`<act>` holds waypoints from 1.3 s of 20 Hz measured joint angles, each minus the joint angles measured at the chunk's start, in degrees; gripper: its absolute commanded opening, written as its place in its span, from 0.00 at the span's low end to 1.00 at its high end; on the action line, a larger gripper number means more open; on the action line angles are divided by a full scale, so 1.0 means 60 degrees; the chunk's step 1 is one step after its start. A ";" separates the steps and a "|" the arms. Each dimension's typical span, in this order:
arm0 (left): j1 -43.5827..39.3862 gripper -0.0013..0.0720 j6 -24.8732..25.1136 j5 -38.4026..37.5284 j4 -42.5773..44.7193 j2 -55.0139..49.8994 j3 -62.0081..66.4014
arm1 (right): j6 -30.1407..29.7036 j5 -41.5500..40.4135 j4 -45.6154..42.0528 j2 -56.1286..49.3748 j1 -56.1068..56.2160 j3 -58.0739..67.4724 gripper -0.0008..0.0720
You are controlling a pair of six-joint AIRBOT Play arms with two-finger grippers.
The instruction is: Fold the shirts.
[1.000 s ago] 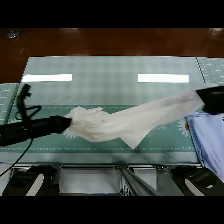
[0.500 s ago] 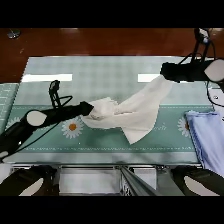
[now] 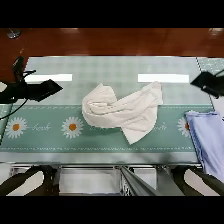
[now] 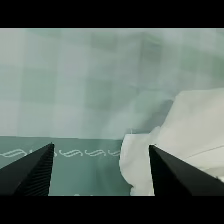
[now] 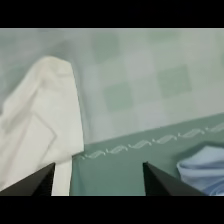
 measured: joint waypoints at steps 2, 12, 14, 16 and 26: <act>-0.0011 0.97 0.1180 -0.0419 -0.0838 -0.0601 0.0127 | -0.0328 -0.0412 0.0561 0.0903 -0.0259 -0.1770 0.86; -0.2025 0.80 0.2900 -0.1585 -0.1359 -0.3989 0.2113 | -0.0761 -0.1231 0.2524 0.2561 0.1818 -0.5668 0.86; -0.2255 0.07 0.2863 -0.1902 -0.1268 -0.4309 0.2280 | -0.0525 -0.1370 0.2546 0.2597 0.2302 -0.5770 0.86; -0.2371 0.07 0.2929 -0.2240 -0.1191 -0.4495 0.2364 | -0.0240 -0.1366 0.2557 0.2616 0.2801 -0.5847 0.86; -0.2069 0.07 0.2940 -0.3719 -0.1151 -0.4503 0.2900 | 0.2714 -0.2368 0.2477 0.2138 0.6867 -0.6521 0.86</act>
